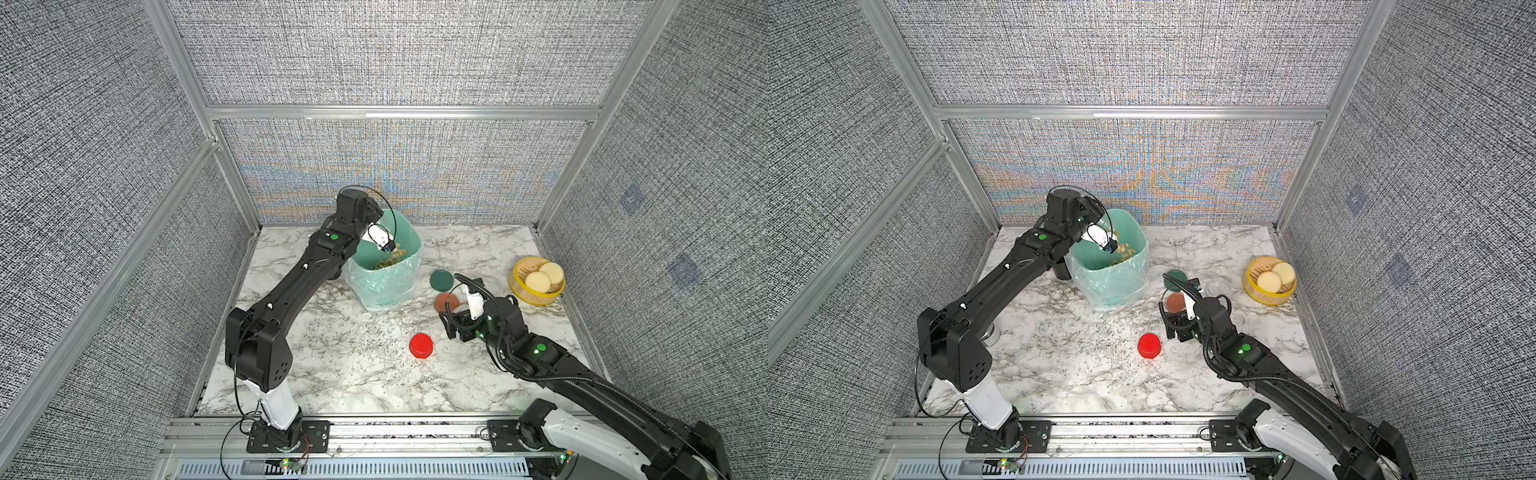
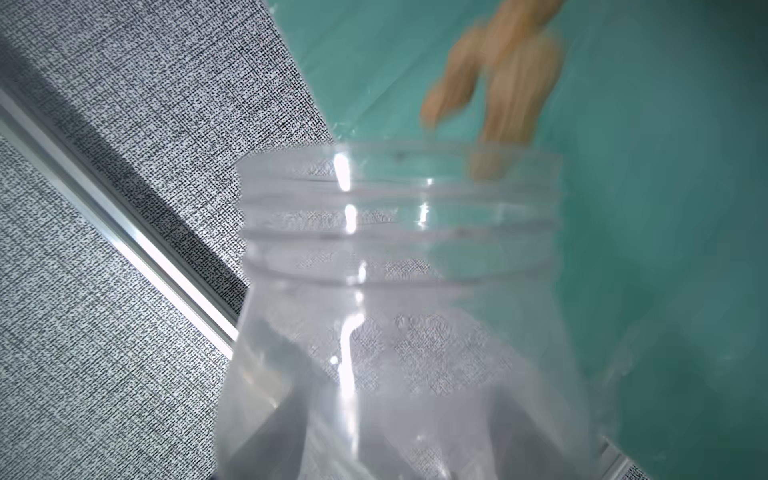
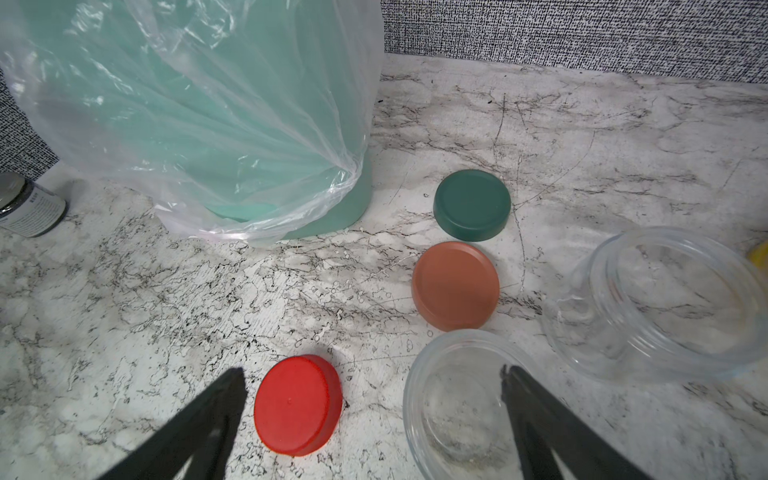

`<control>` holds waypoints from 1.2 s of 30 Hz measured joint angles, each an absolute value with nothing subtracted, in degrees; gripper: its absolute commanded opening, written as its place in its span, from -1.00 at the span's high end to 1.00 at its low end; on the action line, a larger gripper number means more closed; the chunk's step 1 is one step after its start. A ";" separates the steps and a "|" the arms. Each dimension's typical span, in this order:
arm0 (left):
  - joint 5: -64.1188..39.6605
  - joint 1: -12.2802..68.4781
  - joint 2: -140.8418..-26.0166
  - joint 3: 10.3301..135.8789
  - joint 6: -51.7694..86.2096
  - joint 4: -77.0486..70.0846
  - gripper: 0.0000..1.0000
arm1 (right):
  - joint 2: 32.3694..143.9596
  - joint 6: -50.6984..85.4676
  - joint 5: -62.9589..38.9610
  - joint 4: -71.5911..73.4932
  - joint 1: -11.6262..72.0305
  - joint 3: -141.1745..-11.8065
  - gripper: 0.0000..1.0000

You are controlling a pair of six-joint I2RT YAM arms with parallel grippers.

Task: Empty moldy peanuts from jars
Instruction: Pour the moldy peanuts from the jar into the trash bin.

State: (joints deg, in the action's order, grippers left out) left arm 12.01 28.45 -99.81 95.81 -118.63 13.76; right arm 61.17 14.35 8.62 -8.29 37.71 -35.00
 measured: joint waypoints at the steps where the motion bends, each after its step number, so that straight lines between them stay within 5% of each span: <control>1: 12.01 28.45 -99.70 95.64 -118.63 13.56 1.00 | 61.17 14.35 8.47 -8.03 37.60 -34.85 -0.96; 29: 8.97 27.83 -98.48 88.42 -118.58 15.00 1.00 | 61.28 14.37 7.16 -6.48 36.53 -33.98 -0.96; 36: 1.23 26.96 -96.71 97.56 -104.42 22.90 1.00 | 61.47 14.35 7.11 -6.26 36.36 -34.11 -0.96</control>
